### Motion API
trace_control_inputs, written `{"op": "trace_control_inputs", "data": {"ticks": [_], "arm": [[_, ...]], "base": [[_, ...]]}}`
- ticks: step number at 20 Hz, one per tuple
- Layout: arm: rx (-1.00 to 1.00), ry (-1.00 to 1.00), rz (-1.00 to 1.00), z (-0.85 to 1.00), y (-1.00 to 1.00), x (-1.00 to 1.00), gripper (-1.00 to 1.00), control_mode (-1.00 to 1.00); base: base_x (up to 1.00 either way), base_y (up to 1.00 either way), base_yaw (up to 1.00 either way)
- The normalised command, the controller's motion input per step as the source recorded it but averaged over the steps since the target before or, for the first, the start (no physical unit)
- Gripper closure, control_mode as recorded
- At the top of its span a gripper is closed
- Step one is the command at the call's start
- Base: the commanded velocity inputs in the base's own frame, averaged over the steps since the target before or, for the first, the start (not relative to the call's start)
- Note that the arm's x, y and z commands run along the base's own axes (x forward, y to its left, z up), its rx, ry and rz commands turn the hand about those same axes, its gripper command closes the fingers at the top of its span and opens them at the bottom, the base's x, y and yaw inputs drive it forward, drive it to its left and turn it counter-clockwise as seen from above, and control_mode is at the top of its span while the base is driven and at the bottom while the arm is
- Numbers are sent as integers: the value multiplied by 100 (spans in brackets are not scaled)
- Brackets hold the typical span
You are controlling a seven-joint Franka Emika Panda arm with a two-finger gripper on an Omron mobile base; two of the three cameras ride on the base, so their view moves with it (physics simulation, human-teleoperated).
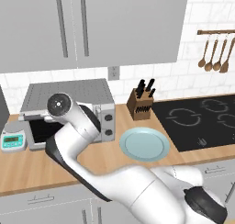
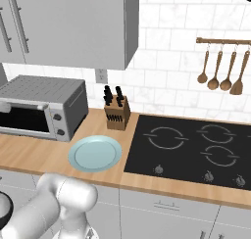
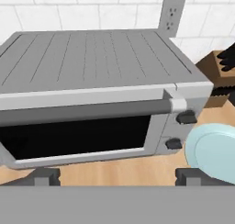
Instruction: Pick up the kebab skewer and baguette bread, and place them inside the toaster oven. Close the toaster oven door and start by setting the timer.
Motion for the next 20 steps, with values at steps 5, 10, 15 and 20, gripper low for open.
{"op": "trace_control_inputs", "data": {"ticks": [5, 10, 15, 20], "arm": [[0, 0, 0, -7, -98, -2, -100, -100], [0, -6, 1, -46, -58, 0, -100, -100], [0, -23, 3, -50, -7, 7, -100, -100], [3, -19, 2, -30, -15, 29, -100, -100]], "base": [[0, 0, 0], [0, 0, 0], [0, 0, 0], [0, 0, 0]]}}
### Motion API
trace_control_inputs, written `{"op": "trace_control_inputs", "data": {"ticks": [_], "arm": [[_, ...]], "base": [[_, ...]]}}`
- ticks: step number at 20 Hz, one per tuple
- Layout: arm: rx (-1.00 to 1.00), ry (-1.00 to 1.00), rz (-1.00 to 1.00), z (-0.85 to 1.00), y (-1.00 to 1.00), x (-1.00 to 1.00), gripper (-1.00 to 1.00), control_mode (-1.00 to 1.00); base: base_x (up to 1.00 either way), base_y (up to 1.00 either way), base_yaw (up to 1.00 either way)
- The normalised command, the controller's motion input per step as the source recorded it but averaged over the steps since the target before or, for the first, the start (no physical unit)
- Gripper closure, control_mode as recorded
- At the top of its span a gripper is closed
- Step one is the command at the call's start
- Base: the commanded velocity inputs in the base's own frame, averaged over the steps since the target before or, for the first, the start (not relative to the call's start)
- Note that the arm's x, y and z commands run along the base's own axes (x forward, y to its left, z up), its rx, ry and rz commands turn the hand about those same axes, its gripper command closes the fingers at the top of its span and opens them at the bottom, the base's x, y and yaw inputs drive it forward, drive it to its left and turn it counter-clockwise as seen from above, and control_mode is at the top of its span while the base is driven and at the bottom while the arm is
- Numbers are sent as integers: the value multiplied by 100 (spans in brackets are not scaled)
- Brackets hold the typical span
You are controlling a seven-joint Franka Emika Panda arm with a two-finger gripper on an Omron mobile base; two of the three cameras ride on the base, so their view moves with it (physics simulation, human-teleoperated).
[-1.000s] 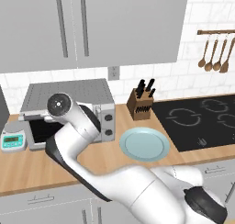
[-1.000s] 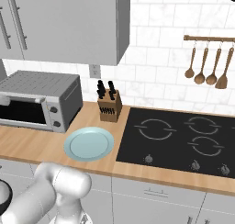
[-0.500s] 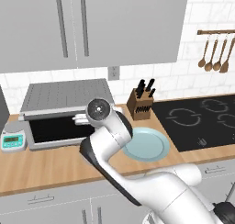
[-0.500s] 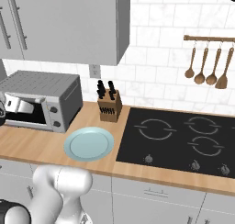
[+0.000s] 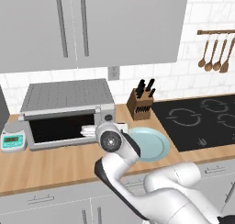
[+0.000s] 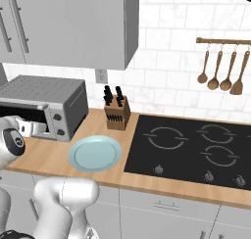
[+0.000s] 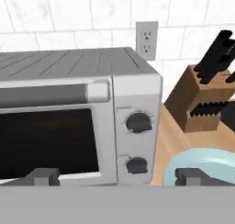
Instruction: Pick up the kebab skewer and baguette bread, and place them inside the toaster oven. Close the toaster oven door and start by setting the timer.
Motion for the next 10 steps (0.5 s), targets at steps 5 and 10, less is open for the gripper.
{"op": "trace_control_inputs", "data": {"ticks": [5, 10], "arm": [[7, -4, 0, -7, -25, 38, -100, -100], [3, 0, 1, -1, -17, 18, -100, -100]], "base": [[0, 0, 0], [0, 0, 0]]}}
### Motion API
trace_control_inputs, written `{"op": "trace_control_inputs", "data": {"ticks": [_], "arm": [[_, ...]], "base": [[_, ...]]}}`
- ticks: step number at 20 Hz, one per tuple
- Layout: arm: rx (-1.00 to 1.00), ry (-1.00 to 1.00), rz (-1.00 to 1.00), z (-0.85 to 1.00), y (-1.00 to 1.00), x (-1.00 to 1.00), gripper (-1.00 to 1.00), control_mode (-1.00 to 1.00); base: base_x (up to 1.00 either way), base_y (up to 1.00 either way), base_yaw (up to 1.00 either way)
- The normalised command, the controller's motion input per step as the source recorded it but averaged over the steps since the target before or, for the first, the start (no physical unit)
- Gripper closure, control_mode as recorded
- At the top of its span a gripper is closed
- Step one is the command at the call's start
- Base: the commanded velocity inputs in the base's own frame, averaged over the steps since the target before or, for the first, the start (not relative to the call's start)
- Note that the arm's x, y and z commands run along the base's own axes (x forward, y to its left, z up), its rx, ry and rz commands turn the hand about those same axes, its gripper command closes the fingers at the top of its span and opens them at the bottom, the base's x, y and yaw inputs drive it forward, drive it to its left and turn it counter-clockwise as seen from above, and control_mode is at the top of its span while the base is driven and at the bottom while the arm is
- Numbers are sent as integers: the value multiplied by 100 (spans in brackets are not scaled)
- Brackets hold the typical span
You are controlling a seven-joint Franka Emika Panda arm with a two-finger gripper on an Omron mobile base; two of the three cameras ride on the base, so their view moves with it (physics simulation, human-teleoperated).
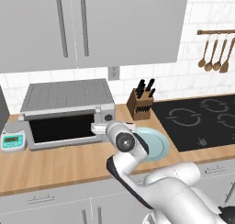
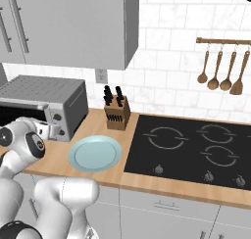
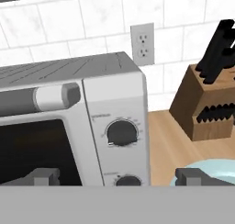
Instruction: Pick up the kebab skewer and baguette bread, and place them inside the toaster oven. Close the toaster oven door and start by setting the timer.
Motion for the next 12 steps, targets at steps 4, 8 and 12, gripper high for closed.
{"op": "trace_control_inputs", "data": {"ticks": [4, 8, 12], "arm": [[0, 0, 0, -21, 0, 0, -100, -100], [0, 0, 0, -29, 0, 0, -100, -100], [0, 0, 1, -32, 0, 1, -100, -100]], "base": [[0, 0, 0], [0, 0, 0], [0, 0, 0]]}}
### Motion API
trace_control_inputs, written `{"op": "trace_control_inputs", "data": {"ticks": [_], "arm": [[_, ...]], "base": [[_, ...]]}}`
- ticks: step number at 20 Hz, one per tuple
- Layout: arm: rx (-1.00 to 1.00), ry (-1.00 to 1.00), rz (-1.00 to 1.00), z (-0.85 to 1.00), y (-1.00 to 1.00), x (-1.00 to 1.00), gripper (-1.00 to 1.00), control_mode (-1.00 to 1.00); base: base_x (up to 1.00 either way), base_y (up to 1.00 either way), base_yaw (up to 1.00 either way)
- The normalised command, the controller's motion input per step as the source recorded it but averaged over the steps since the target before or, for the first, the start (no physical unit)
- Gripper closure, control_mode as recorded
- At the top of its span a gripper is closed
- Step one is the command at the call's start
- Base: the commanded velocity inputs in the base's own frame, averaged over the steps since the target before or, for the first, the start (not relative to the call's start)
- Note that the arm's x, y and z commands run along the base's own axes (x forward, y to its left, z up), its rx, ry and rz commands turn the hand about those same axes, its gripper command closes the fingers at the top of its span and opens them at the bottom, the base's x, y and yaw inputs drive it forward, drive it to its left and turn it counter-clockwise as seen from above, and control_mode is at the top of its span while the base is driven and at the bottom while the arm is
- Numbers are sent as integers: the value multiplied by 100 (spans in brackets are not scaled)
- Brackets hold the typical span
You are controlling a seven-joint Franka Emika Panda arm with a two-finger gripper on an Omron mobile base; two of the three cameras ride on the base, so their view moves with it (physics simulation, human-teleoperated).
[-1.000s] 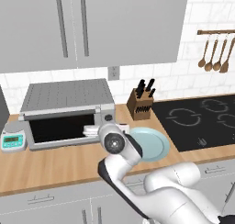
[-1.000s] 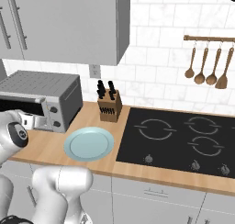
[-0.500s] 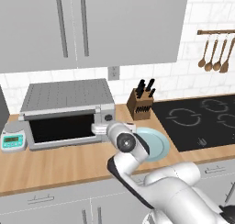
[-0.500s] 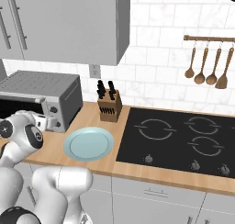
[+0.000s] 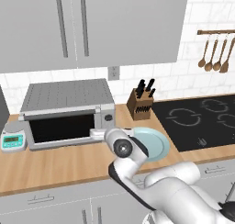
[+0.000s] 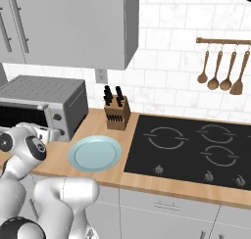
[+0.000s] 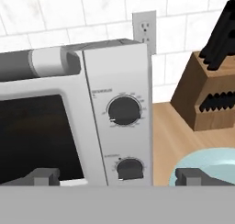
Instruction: Pick up the kebab skewer and baguette bread, and place them inside the toaster oven. Close the toaster oven door and start by setting the timer.
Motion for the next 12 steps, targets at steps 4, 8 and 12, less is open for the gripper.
{"op": "trace_control_inputs", "data": {"ticks": [4, 8, 12], "arm": [[0, 0, 4, -20, -1, 3, -100, -100], [0, 0, 6, -2, -4, 10, -100, -100], [0, 0, 4, -6, -3, 29, -100, -100]], "base": [[0, 0, 0], [0, 0, 0], [0, 0, 0]]}}
